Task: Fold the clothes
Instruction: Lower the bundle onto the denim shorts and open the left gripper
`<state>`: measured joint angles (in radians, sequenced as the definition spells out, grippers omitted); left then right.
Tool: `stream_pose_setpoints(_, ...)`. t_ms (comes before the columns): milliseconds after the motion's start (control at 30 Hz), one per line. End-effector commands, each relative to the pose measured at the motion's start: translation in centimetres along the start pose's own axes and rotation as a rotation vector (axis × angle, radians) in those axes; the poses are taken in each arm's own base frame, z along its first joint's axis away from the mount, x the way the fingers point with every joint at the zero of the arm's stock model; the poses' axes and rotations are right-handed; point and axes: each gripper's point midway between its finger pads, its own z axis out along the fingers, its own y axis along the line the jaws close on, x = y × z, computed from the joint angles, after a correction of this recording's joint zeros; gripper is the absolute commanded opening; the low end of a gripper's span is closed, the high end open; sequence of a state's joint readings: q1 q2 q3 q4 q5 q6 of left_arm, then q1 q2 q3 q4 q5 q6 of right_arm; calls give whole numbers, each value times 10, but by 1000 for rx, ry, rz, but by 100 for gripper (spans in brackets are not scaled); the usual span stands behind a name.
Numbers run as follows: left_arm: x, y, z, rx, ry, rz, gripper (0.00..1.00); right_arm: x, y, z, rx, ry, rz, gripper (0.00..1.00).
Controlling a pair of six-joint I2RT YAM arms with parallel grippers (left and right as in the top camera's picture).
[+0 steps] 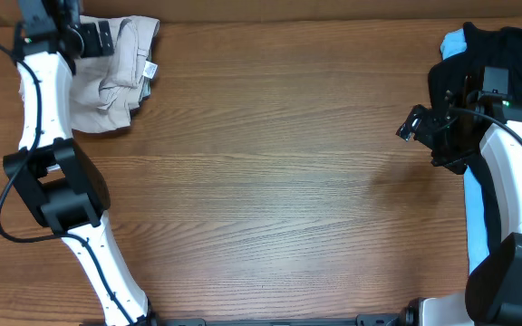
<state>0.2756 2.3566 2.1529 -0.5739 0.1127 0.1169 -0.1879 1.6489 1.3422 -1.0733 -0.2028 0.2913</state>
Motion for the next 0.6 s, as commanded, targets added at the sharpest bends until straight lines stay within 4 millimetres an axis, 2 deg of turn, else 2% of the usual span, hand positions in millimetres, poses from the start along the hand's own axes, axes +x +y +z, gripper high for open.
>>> stream_pose_setpoints(0,20,0,15,7,11,21,100,1,1,1,0,2,-6,100)
stream_pose_setpoints(133,19,0,18,8,-10,8,100,0,1,1,0,0,-9,100)
stream_pose_setpoints(233,5,-6,9,44,-35,-30,100,-1,1,1,-1,-4,-16,100)
stream_pose_setpoints(300,-9,-16,-5,102,-49,-42,100,-3,3,-2,-4,-9,-34,100)
stream_pose_setpoints(433,-50,-28,-57,164,-87,-38,100,-13,8,-27,10,-43,-57,100)
stream_pose_setpoints(567,-83,-33,-131,164,-113,-96,100,-28,20,-76,18,-119,-111,100)
